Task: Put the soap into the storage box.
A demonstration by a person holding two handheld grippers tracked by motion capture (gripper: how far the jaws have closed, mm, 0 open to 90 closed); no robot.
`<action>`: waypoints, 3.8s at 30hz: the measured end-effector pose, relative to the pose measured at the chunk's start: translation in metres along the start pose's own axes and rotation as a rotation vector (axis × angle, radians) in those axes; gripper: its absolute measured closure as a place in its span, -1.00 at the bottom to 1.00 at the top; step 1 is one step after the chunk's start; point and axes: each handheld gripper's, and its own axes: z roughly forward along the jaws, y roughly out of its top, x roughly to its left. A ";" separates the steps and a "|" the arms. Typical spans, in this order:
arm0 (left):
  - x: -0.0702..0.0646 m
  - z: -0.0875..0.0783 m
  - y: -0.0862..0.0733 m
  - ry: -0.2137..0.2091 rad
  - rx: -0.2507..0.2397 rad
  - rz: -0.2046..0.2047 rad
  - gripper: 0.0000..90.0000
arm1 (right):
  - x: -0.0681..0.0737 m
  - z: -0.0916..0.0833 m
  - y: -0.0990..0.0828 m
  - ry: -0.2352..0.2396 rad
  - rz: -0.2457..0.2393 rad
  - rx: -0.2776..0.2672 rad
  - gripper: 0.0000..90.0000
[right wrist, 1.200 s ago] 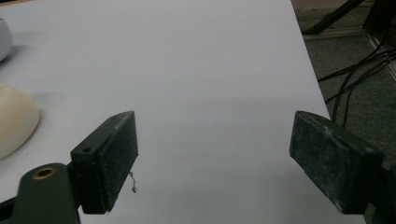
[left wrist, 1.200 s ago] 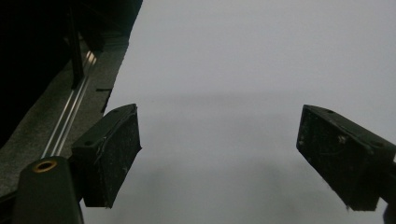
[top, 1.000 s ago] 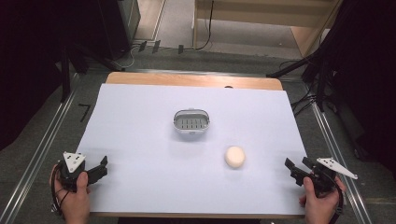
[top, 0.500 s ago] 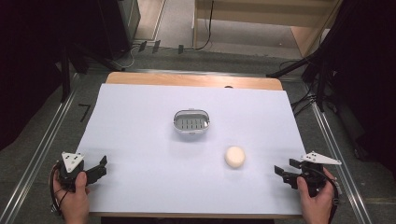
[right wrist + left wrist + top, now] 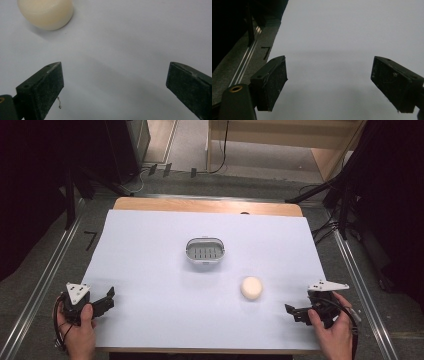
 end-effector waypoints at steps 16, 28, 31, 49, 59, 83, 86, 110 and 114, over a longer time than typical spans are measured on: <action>-0.001 0.001 0.000 0.006 -0.001 0.009 -0.68 | 0.015 0.014 0.016 0.039 -0.055 0.069 -0.96; -0.001 0.000 0.000 0.006 0.001 0.010 -0.68 | 0.029 0.026 0.030 0.091 -0.072 0.069 -0.96; -0.001 0.000 0.000 0.005 -0.001 0.006 -0.68 | 0.031 0.029 0.033 0.091 -0.076 0.079 -0.95; -0.001 0.001 0.000 0.003 0.004 0.006 -0.68 | 0.049 0.045 0.045 0.098 -0.115 0.107 -0.87; -0.001 0.001 0.000 0.000 0.004 0.005 -0.68 | 0.057 0.052 0.053 0.109 -0.132 0.108 -0.86; 0.000 0.001 0.000 -0.001 0.006 0.000 -0.68 | 0.073 0.070 0.065 0.129 -0.139 0.114 -0.71; 0.000 0.001 0.000 -0.001 0.005 -0.002 -0.68 | 0.074 0.074 0.065 0.129 -0.142 0.118 -0.71; 0.000 0.001 0.000 -0.001 0.008 0.001 -0.68 | 0.075 0.086 0.075 0.125 -0.078 0.099 -0.49; 0.000 0.001 0.000 -0.001 0.008 0.002 -0.68 | 0.076 0.086 0.075 0.121 -0.078 0.102 -0.49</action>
